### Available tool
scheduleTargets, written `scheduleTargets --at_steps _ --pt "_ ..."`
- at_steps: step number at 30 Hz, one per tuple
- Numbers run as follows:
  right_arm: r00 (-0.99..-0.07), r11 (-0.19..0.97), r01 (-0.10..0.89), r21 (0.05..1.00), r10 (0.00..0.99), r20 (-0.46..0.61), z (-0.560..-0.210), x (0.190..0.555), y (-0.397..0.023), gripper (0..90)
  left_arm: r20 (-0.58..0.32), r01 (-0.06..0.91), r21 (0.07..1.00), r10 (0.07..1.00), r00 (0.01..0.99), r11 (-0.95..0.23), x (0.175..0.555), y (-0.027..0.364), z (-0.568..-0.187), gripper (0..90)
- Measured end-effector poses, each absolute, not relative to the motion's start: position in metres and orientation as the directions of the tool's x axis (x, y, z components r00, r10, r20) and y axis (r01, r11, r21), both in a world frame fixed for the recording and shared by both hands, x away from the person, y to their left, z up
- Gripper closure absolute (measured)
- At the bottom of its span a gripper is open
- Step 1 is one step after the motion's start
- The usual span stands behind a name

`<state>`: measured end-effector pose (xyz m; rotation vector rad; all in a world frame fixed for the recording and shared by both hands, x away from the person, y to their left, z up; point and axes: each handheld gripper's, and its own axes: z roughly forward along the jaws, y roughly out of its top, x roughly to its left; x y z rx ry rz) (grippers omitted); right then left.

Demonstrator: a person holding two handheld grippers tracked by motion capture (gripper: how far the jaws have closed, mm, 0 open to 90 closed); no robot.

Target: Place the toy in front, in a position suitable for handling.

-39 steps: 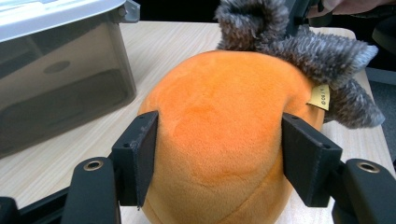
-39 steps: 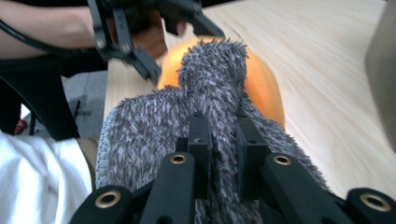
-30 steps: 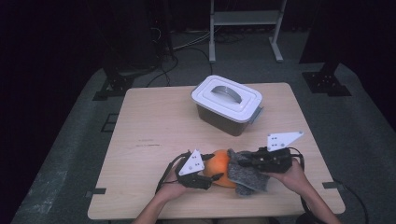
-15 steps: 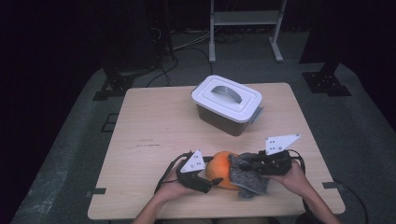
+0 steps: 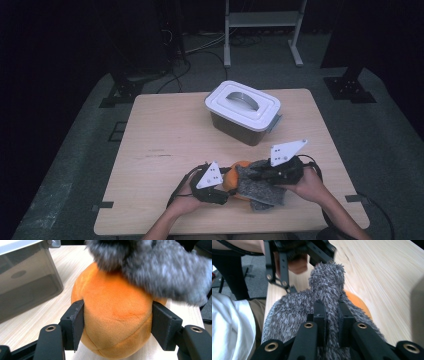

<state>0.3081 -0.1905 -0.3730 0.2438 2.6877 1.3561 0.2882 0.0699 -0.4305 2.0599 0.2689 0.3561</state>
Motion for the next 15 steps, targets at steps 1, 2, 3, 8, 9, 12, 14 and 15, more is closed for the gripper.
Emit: scheduleTargets --at_steps 1,2,3,8,9,12,14,15 --pt "-0.978 0.59 0.094 0.802 0.207 -0.038 -0.373 0.308 -0.195 80.2 0.138 0.045 0.872 0.333 0.933 -0.487 0.288 0.07 -0.43 33.8" --pt "-0.975 0.596 0.099 0.797 0.216 -0.041 -0.373 0.307 -0.199 80.2 0.137 0.046 0.873 0.333 0.933 -0.486 0.288 0.07 -0.43 33.7" --pt "-0.973 0.602 0.101 0.792 0.226 -0.048 -0.372 0.307 -0.202 80.3 0.135 0.046 0.874 0.333 0.933 -0.484 0.288 0.069 -0.43 33.8" --pt "-0.977 0.591 0.085 0.802 0.207 -0.049 -0.363 0.306 -0.196 80.3 0.166 0.017 0.87 0.326 0.931 -0.492 0.287 0.065 -0.427 34.4" --pt "-0.979 0.589 0.083 0.804 0.199 -0.044 -0.362 0.306 -0.191 80.3 0.172 0.012 0.869 0.324 0.93 -0.495 0.286 0.064 -0.427 34.9" --pt "-0.984 0.581 0.055 0.812 0.171 -0.056 -0.364 0.305 -0.175 80.3 0.174 0.007 0.872 0.323 0.93 -0.489 0.285 0.064 -0.426 35.4" --pt "-0.986 0.57 0.062 0.819 0.164 -0.04 -0.369 0.307 -0.172 80.3 0.176 0.007 0.868 0.32 0.931 -0.496 0.286 0.067 -0.428 35.7" --pt "-0.986 0.565 0.063 0.823 0.16 -0.034 -0.371 0.308 -0.173 80.4 0.169 0.011 0.87 0.32 0.932 -0.493 0.287 0.069 -0.429 35.8"
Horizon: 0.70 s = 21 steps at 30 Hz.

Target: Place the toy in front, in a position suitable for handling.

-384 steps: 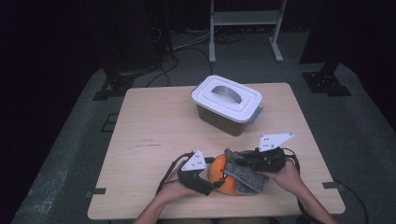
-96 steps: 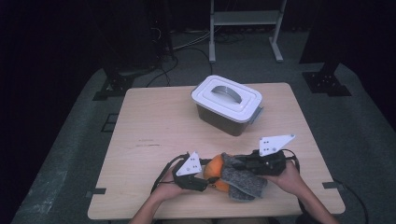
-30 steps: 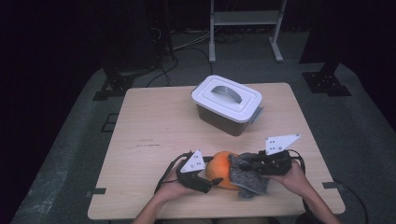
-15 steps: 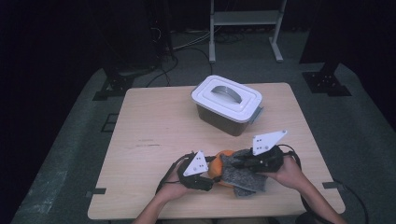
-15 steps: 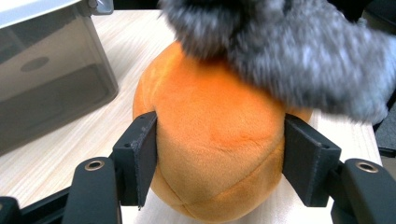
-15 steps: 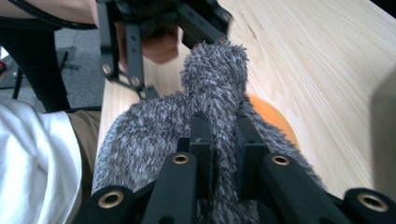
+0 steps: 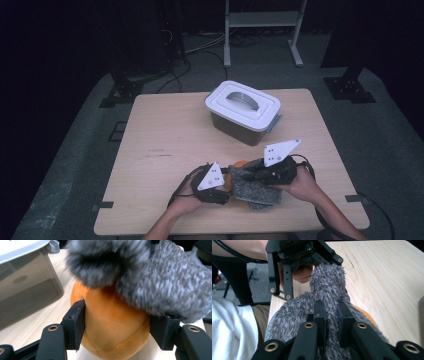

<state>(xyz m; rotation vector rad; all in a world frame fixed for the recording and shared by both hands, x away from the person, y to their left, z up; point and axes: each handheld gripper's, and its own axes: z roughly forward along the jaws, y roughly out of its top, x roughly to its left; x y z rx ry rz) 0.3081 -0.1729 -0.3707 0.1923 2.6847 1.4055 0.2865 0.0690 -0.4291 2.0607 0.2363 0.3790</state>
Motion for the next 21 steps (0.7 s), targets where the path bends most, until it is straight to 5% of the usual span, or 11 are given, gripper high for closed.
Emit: scheduleTargets --at_steps 6,12,21 --pt "-0.965 0.501 0.146 0.853 0.264 0.01 -0.374 0.314 -0.202 79.8 0.157 0.024 0.866 0.317 0.935 -0.499 0.288 0.073 -0.43 32.6" --pt "-0.965 0.489 0.176 0.854 0.258 0.051 -0.392 0.309 -0.209 79.5 -0.014 0.187 0.85 0.333 0.943 -0.493 0.299 0.071 -0.437 8.5" --pt "-0.974 0.47 0.127 0.873 0.226 0.02 -0.384 0.301 -0.198 78.7 0.16 0.041 0.847 0.327 0.932 -0.53 0.284 0.062 -0.434 28.6"
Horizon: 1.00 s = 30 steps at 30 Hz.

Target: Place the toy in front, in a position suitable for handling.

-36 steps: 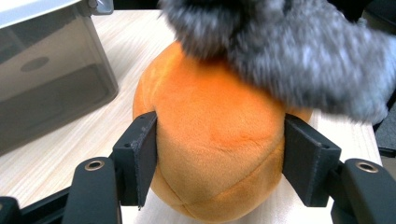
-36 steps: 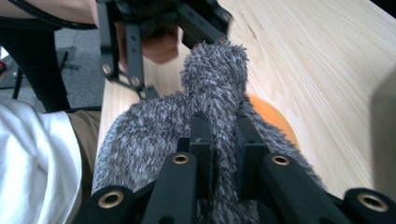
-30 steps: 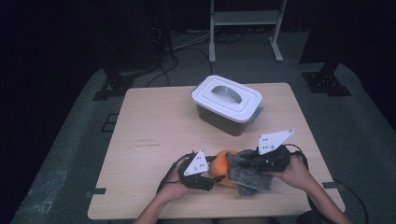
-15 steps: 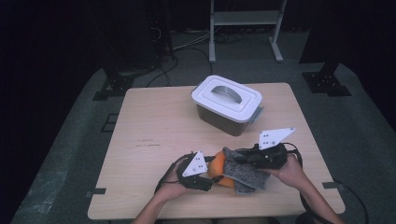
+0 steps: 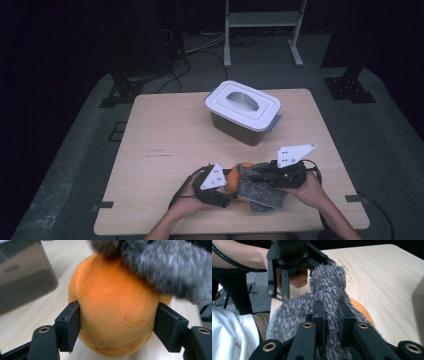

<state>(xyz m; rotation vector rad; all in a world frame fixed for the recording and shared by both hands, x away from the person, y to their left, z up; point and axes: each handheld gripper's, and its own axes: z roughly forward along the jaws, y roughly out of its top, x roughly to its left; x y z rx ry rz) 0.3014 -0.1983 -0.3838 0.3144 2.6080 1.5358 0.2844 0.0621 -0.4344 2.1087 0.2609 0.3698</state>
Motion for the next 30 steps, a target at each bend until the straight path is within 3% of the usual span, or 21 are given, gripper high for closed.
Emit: scheduleTargets --at_steps 4,9,14,18,21,26,30 --pt "-0.977 0.5 0.108 0.859 0.213 -0.001 -0.385 0.303 -0.192 79.4 0.161 0.051 0.85 0.352 0.922 -0.524 0.286 0.068 -0.437 30.8" --pt "-0.957 0.47 0.162 0.868 0.289 0.022 -0.389 0.308 -0.216 79.5 0.181 0.063 0.853 0.408 0.895 -0.517 0.287 0.076 -0.435 30.5" --pt "-0.953 0.462 0.195 0.865 0.299 0.055 -0.398 0.311 -0.22 79.5 0.141 0.093 0.848 0.39 0.91 -0.522 0.29 0.08 -0.435 19.0" --pt "-0.965 0.478 0.175 0.86 0.257 0.053 -0.401 0.311 -0.21 79.0 0.112 0.087 0.883 0.387 0.915 -0.461 0.291 0.087 -0.428 10.3" --pt "-0.973 0.484 0.153 0.861 0.226 0.045 -0.402 0.307 -0.201 78.9 0.085 0.115 0.875 0.381 0.92 -0.471 0.295 0.086 -0.429 10.5" --pt "-0.975 0.491 0.15 0.858 0.217 0.047 -0.405 0.305 -0.2 79.1 0.095 0.101 0.861 0.354 0.93 -0.498 0.292 0.087 -0.436 23.5" --pt "-0.964 0.484 0.189 0.855 0.258 0.067 -0.412 0.306 -0.22 78.9 0.106 0.09 0.862 0.35 0.931 -0.5 0.291 0.085 -0.436 27.1"
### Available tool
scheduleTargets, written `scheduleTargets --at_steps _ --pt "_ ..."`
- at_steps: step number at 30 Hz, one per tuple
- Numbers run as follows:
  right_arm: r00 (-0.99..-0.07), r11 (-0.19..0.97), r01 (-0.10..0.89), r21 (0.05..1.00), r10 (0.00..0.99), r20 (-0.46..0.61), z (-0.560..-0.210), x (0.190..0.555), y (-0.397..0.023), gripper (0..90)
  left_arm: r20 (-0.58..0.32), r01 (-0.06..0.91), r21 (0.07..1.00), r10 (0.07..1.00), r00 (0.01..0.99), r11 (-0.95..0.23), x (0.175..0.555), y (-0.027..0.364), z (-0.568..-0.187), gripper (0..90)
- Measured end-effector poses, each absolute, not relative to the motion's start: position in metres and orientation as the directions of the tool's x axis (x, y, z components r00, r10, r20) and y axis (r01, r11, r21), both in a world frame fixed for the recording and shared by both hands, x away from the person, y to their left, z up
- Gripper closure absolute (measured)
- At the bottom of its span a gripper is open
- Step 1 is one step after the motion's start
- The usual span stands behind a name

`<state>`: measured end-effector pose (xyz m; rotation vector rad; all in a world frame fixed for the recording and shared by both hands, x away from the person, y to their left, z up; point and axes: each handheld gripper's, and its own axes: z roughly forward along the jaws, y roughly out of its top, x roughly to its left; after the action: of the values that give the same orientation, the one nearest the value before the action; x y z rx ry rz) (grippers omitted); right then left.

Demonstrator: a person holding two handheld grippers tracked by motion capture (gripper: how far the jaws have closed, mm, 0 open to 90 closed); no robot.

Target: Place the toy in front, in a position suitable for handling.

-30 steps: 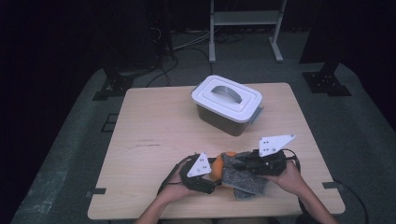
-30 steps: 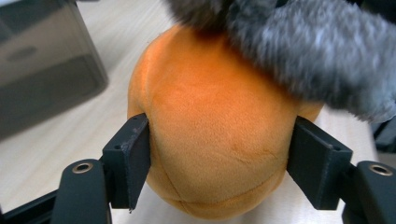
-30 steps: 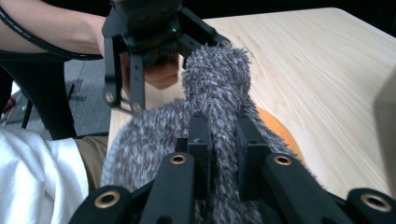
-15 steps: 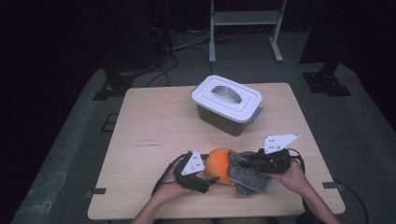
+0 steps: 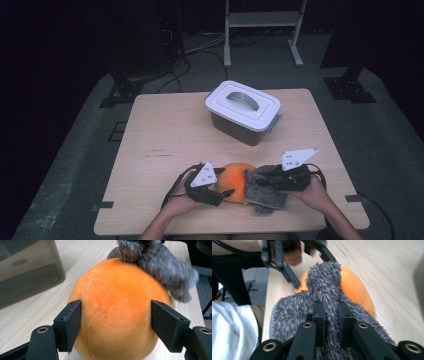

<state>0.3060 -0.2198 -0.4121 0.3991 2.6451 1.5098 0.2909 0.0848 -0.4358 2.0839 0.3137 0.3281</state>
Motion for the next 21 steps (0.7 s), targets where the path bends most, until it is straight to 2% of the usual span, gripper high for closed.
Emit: scheduleTargets --at_steps 4,7,10,15,18,21 --pt "-0.94 0.486 0.237 0.841 0.334 0.072 -0.416 0.305 -0.244 78.8 0.075 0.126 0.865 0.372 0.925 -0.486 0.293 0.088 -0.436 27.2" --pt "-0.933 0.442 0.247 0.862 0.348 0.089 -0.412 0.304 -0.254 78.9 0.054 0.147 0.868 0.384 0.922 -0.474 0.295 0.085 -0.436 27.4" --pt "-0.943 0.41 0.222 0.885 0.321 0.088 -0.404 0.303 -0.245 78.8 0.066 0.137 0.868 0.385 0.921 -0.478 0.294 0.079 -0.435 27.7" --pt "-0.959 0.433 0.183 0.883 0.275 0.064 -0.4 0.306 -0.219 78.7 0.08 0.133 0.866 0.396 0.915 -0.482 0.293 0.081 -0.436 29.1" --pt "-0.957 0.439 0.198 0.876 0.282 0.075 -0.408 0.308 -0.214 78.7 0.056 0.156 0.882 0.427 0.903 -0.445 0.296 0.085 -0.436 30.6" --pt "-0.949 0.423 0.231 0.876 0.298 0.106 -0.415 0.309 -0.222 78.7 0.068 0.146 0.884 0.433 0.899 -0.444 0.295 0.083 -0.435 31.4"
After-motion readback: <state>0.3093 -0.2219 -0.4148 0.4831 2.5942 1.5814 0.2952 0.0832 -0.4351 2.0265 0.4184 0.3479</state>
